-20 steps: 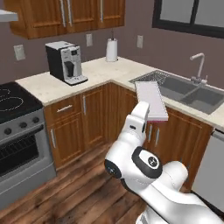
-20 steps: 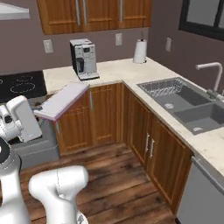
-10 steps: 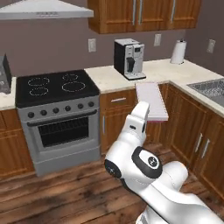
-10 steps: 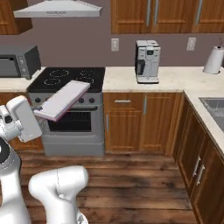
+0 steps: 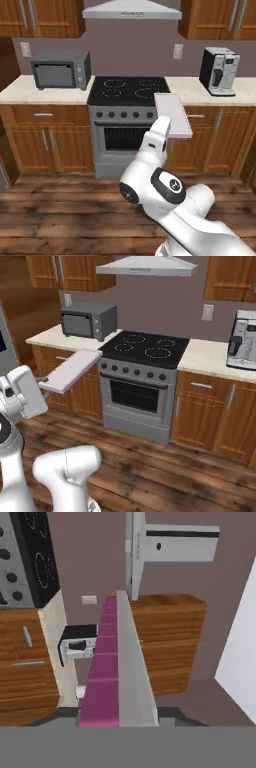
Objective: The ice cube tray has been filled with water. Take the tray and place it in the freezer to make ice. Close the freezer door after placing the tray.
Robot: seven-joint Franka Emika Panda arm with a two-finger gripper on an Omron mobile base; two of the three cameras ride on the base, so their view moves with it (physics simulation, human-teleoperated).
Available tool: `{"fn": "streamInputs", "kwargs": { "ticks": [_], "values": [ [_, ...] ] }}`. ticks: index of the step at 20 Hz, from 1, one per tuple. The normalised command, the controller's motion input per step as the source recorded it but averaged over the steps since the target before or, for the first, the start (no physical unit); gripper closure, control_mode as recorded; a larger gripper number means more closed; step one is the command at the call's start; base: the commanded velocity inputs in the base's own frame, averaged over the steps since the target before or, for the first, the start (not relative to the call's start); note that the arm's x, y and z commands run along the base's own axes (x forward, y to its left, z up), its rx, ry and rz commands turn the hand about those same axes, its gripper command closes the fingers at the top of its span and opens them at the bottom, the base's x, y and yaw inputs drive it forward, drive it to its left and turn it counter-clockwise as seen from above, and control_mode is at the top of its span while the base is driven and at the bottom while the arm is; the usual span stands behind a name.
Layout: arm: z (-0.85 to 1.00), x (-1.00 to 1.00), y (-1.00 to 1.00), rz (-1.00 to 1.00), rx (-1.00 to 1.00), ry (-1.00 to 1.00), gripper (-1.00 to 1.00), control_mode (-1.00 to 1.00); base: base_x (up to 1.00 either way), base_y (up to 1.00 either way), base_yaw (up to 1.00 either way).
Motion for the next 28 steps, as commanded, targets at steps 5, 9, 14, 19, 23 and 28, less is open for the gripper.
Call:
{"fn": "streamInputs", "kwargs": {
  "ticks": [5,9,14,19,23,28],
  "values": [
    [0.0,0.0,0.0,0.0,0.0,0.0,1.0,1.0,0.36,0.47,0.54],
    [0.0,0.0,0.0,0.0,0.0,0.0,1.0,1.0,0.53,0.58,0.49],
    [0.0,0.0,0.0,0.0,0.0,0.0,1.0,1.0,0.73,0.28,0.44],
    [0.0,0.0,0.0,0.0,0.0,0.0,1.0,1.0,0.69,0.0,0.47],
    [0.0,0.0,0.0,0.0,0.0,0.0,1.0,1.0,0.64,0.0,0.5],
    [0.0,0.0,0.0,0.0,0.0,0.0,1.0,1.0,0.58,0.03,0.49]
  ]
}}
